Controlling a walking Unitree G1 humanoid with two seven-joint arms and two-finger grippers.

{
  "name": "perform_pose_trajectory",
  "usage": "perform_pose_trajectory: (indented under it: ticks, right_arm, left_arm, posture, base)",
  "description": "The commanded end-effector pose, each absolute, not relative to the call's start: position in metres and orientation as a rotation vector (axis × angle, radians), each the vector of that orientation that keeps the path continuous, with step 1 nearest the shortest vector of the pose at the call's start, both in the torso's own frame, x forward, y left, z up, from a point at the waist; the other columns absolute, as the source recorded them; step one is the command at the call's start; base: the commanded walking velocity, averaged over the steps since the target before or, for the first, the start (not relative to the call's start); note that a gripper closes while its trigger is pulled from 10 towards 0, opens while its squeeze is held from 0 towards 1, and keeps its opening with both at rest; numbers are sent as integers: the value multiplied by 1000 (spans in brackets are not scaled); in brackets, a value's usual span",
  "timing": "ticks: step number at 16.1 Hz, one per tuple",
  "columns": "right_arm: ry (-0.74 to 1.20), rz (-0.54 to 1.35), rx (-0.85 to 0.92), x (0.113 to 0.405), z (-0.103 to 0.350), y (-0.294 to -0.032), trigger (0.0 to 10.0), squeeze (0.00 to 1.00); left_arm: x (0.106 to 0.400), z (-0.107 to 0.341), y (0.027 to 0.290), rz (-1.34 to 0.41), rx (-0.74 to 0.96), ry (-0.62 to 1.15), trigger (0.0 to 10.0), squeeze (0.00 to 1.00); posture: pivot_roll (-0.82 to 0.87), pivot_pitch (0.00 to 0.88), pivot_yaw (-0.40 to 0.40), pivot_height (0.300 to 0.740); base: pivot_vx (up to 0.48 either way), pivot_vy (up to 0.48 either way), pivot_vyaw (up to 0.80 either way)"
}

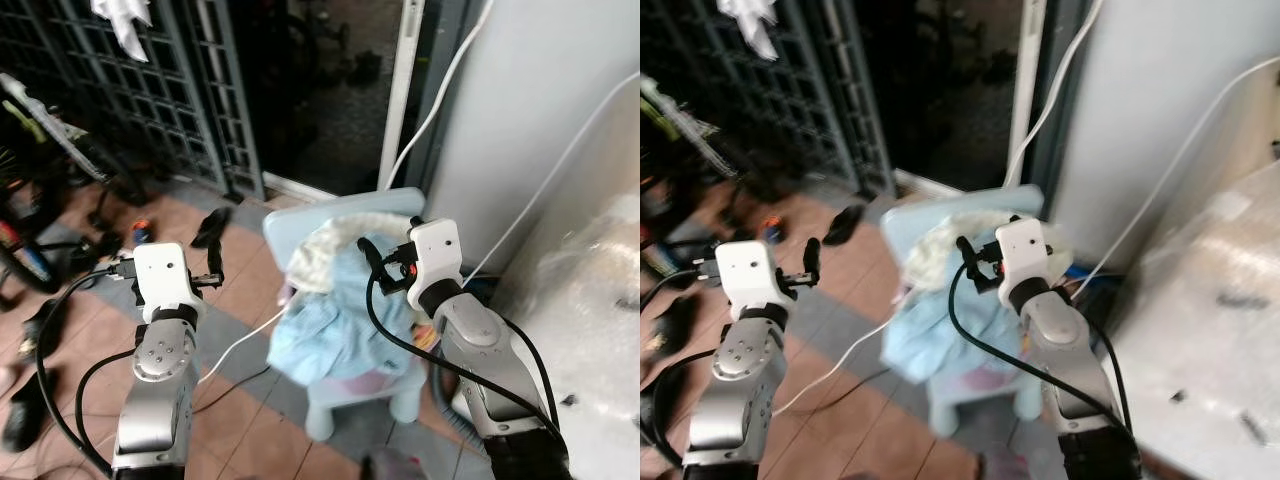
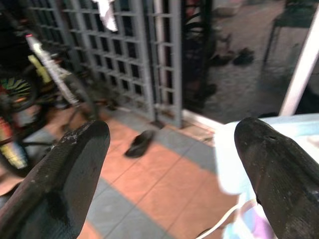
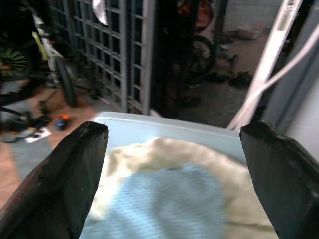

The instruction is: Clothes washing

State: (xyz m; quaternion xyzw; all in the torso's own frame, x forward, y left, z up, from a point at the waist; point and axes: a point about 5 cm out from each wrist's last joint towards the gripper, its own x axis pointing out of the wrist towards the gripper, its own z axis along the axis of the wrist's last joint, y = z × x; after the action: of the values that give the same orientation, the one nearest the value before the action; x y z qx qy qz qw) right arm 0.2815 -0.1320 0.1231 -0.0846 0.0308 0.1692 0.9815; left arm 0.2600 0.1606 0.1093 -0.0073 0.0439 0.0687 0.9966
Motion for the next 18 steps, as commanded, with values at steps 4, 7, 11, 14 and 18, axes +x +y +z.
perform_pose_trajectory:
  ticks: [4, 7, 11, 14, 18]
  right_arm:
    - [268, 394, -272, 280, 94, -137, 10000, 0]
    - [380, 439, -305, 276, 79, -139, 10000, 0]
    - [451, 504, -341, 276, 73, -137, 10000, 0]
    - [516, 590, -351, 275, 67, -136, 10000, 0]
    - [429, 615, -319, 296, 81, -121, 10000, 0]
  left_arm:
    - [252, 110, 159, 174, 5, 106, 10000, 0]
    - [244, 110, 162, 188, 9, 114, 10000, 0]
    - [236, 108, 165, 209, 13, 132, 10000, 0]
    - [233, 110, 170, 255, 6, 136, 10000, 0]
    - [224, 118, 175, 282, 30, 150, 10000, 0]
  posture:
    - [-12, 74, 28, 740]
    - [8, 101, 1, 740]
    - [15, 132, -15, 740]
    - [26, 165, -6, 740]
    - [77, 211, -14, 740]
  base:
    - [0, 0, 0]
    - [0, -230, 0]
    - [0, -412, 0]
    - [0, 0, 0]
    - [0, 0, 0]
